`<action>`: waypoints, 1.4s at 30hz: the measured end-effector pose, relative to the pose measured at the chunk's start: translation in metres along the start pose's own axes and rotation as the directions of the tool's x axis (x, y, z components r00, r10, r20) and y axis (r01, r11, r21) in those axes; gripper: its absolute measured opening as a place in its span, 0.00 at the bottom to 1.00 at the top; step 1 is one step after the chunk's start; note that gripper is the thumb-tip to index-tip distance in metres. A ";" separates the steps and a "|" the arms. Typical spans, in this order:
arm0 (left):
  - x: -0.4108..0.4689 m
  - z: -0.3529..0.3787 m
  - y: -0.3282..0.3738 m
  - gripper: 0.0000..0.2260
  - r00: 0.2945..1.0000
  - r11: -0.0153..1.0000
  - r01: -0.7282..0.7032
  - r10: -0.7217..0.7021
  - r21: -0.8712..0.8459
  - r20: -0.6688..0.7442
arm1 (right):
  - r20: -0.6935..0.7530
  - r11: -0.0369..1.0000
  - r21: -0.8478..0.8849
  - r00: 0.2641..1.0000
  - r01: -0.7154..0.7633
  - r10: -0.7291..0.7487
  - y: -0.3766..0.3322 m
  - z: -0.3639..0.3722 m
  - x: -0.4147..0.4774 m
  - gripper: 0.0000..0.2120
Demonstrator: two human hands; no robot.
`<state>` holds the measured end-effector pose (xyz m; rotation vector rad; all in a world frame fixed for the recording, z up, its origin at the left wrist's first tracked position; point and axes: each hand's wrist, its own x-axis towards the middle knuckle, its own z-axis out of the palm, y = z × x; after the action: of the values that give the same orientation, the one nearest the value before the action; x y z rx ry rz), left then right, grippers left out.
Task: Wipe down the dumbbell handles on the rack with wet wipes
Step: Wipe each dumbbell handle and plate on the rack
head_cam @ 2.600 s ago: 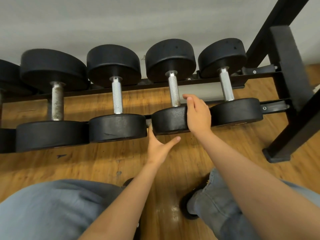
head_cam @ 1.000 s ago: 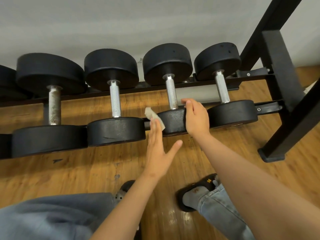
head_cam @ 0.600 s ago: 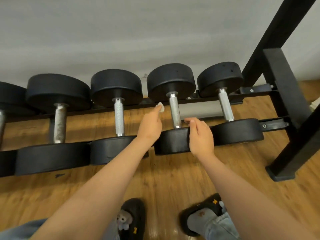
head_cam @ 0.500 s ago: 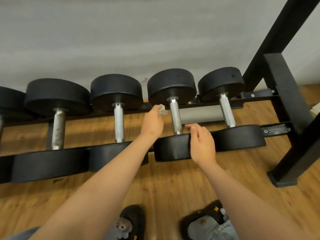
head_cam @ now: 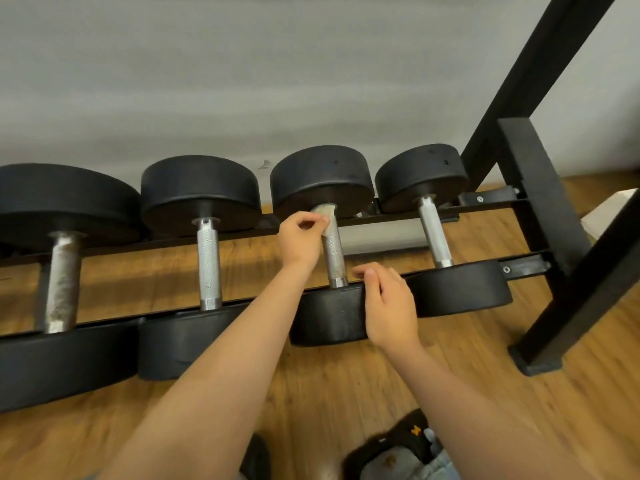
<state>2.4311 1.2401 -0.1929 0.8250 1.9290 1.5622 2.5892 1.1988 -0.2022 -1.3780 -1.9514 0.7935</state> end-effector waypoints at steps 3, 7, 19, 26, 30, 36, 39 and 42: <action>0.001 0.006 0.004 0.04 0.993 0.991 0.108 -0.112 -0.084 -0.047 | -0.003 1.000 -0.010 1.000 -0.006 0.006 -0.001 0.001 0.000 0.20; 0.004 0.016 0.007 0.18 0.962 0.948 0.262 -0.272 -0.182 -0.029 | -0.003 1.000 -0.008 1.000 -0.012 0.012 -0.001 0.000 -0.001 0.19; 0.011 0.012 -0.005 0.08 0.959 0.939 0.242 -0.270 -0.246 -0.087 | 0.003 1.000 0.018 1.000 -0.017 0.017 -0.001 -0.001 0.000 0.16; 0.007 0.023 0.003 0.20 0.960 0.933 0.278 -0.276 -0.227 0.042 | -0.002 1.000 0.010 1.000 -0.021 0.021 -0.001 0.000 0.000 0.18; 0.008 0.020 0.005 0.10 0.960 0.906 0.262 -0.278 -0.333 0.000 | -0.006 1.000 0.009 1.000 -0.019 0.019 -0.001 0.001 -0.001 0.18; 0.006 0.018 0.001 0.05 0.975 0.917 0.197 -0.221 -0.346 -0.031 | -0.017 1.000 0.009 1.000 -0.016 0.016 0.001 0.002 0.001 0.15; 0.009 0.021 -0.003 0.12 0.973 0.947 0.191 -0.218 -0.257 -0.078 | -0.028 1.000 0.000 1.000 0.001 -0.001 0.002 0.002 -0.001 0.16; 0.012 0.023 -0.002 0.17 0.961 0.937 0.236 -0.265 -0.258 -0.083 | -0.028 1.000 0.000 1.000 0.002 -0.002 0.002 0.001 0.000 0.16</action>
<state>2.4396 1.2642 -0.1998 0.3734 1.7881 1.6762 2.5891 1.1988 -0.2044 -1.3804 -1.9309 0.7694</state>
